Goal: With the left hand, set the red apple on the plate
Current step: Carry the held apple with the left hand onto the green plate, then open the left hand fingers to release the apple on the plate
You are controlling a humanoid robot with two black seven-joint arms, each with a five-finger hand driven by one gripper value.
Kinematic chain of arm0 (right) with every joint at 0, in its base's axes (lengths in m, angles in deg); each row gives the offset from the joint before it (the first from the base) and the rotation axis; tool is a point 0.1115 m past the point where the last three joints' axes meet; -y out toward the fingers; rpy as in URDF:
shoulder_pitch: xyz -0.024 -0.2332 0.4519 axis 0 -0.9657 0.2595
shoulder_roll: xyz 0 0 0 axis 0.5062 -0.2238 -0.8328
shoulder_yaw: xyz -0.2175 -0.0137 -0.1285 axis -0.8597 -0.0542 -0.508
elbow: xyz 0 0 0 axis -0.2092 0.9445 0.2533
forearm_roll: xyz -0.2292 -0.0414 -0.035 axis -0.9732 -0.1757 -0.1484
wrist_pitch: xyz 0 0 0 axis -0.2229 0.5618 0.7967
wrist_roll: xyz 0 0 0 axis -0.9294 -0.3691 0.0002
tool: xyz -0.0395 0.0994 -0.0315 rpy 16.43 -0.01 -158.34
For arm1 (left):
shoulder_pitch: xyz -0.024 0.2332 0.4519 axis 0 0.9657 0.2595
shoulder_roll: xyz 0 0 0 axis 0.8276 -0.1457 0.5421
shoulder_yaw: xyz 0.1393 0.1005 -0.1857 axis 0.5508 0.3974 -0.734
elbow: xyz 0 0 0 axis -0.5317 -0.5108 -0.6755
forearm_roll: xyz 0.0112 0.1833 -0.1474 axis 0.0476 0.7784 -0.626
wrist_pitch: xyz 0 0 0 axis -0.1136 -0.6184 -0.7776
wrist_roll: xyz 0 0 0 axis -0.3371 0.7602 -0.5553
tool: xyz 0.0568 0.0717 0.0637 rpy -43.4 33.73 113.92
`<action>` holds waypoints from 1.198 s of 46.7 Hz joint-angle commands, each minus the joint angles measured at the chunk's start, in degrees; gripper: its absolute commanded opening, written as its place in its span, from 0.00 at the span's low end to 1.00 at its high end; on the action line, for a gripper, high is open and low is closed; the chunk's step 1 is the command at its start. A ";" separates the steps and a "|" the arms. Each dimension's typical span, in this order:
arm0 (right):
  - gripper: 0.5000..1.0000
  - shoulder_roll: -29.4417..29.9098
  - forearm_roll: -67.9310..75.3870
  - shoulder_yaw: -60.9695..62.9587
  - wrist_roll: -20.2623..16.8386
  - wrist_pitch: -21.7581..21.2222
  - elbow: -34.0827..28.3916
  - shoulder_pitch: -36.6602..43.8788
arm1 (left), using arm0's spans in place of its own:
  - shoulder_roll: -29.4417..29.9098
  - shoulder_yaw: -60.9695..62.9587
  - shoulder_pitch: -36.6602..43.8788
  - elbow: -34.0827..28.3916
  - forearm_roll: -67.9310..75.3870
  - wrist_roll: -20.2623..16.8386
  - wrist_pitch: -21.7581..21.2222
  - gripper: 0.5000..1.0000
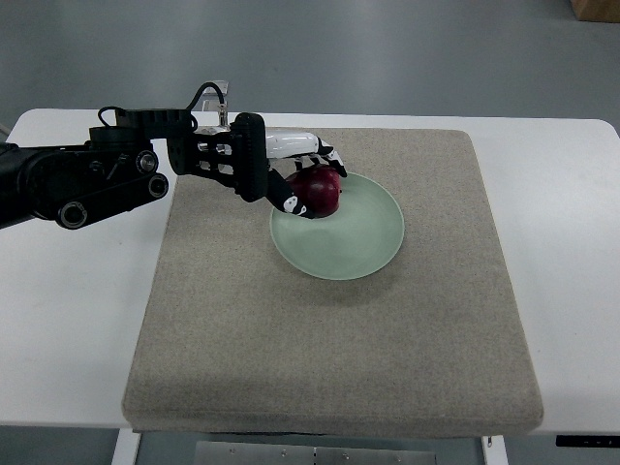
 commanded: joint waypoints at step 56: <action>0.93 0.00 0.00 -0.05 0.00 0.00 0.00 0.00 | -2.77 0.54 2.28 -1.68 0.21 0.00 -0.68 0.50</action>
